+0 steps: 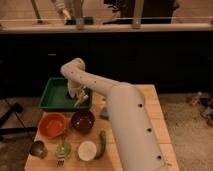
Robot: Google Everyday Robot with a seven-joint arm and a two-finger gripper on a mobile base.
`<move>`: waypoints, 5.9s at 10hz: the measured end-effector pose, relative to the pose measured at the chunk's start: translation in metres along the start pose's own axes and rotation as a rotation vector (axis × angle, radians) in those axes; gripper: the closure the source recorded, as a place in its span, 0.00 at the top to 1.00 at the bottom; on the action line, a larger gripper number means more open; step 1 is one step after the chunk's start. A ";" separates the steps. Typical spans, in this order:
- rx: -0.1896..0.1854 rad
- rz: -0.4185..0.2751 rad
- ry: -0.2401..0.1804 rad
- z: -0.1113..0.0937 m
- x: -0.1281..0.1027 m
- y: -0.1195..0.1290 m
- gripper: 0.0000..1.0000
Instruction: Place banana in purple bowl
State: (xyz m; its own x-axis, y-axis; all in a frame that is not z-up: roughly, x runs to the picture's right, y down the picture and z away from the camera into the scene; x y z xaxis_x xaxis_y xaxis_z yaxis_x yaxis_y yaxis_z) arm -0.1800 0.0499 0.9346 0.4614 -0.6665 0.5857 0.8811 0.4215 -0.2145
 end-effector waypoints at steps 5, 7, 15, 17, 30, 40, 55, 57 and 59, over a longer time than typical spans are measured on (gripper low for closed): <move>-0.034 0.011 -0.004 0.015 0.012 -0.005 0.54; -0.047 0.017 -0.005 0.018 0.014 -0.004 0.54; -0.091 0.052 -0.002 0.023 0.021 0.010 0.54; -0.095 0.056 -0.005 0.025 0.022 0.013 0.52; -0.050 0.004 -0.006 0.012 0.017 0.009 0.00; 0.095 -0.139 0.029 -0.052 -0.010 -0.016 0.00; -0.033 -0.452 -0.126 -0.151 -0.078 0.110 0.00; -0.038 -0.456 -0.150 -0.142 -0.096 0.121 0.00; -0.037 -0.462 -0.180 -0.129 -0.107 0.125 0.00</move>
State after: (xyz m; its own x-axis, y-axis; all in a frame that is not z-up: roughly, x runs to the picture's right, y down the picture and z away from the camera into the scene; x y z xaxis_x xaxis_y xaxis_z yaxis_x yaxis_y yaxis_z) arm -0.1055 0.0946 0.7444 -0.0007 -0.6603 0.7510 0.9938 0.0830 0.0738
